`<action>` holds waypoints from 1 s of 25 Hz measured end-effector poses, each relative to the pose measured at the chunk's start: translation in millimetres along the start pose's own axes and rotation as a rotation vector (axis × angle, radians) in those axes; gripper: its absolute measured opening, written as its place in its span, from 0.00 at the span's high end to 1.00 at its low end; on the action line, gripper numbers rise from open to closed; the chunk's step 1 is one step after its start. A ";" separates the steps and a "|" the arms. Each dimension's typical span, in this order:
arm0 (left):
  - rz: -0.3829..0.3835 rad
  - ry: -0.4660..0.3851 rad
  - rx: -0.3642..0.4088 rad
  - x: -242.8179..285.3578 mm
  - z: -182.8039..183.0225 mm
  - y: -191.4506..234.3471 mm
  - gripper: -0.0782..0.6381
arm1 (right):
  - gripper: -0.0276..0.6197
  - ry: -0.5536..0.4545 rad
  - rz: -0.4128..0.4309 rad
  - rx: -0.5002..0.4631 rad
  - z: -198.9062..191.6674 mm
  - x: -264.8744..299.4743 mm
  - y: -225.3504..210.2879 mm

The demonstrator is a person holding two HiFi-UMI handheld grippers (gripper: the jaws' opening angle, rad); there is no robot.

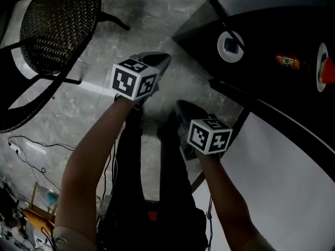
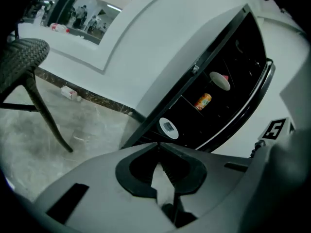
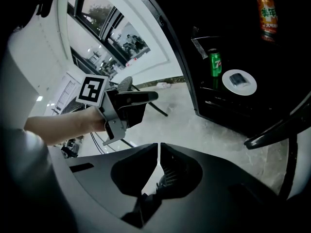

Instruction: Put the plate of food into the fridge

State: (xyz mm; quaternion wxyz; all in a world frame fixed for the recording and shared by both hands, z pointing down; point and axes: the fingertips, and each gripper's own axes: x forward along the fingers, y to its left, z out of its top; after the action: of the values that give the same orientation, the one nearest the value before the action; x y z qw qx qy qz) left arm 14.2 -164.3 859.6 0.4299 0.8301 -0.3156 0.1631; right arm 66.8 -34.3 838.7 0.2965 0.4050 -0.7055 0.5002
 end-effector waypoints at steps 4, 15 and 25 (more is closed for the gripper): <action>0.016 -0.012 -0.008 -30.0 1.4 -0.6 0.86 | 0.91 -0.010 -0.008 0.010 -1.9 -12.7 8.1; 0.042 -0.059 -0.032 -111.2 7.8 -24.1 0.87 | 0.91 -0.022 -0.017 -0.076 14.2 -54.3 50.2; -0.001 -0.108 -0.016 -171.3 56.5 -72.3 0.87 | 0.92 -0.034 0.032 -0.085 34.2 -98.6 119.6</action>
State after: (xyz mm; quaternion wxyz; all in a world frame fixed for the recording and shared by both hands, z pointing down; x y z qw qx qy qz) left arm -66.0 -113.5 690.0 0.4189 0.8344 -0.3392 0.1154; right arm 11.4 -19.0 690.7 0.2934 0.3890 -0.7375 0.4677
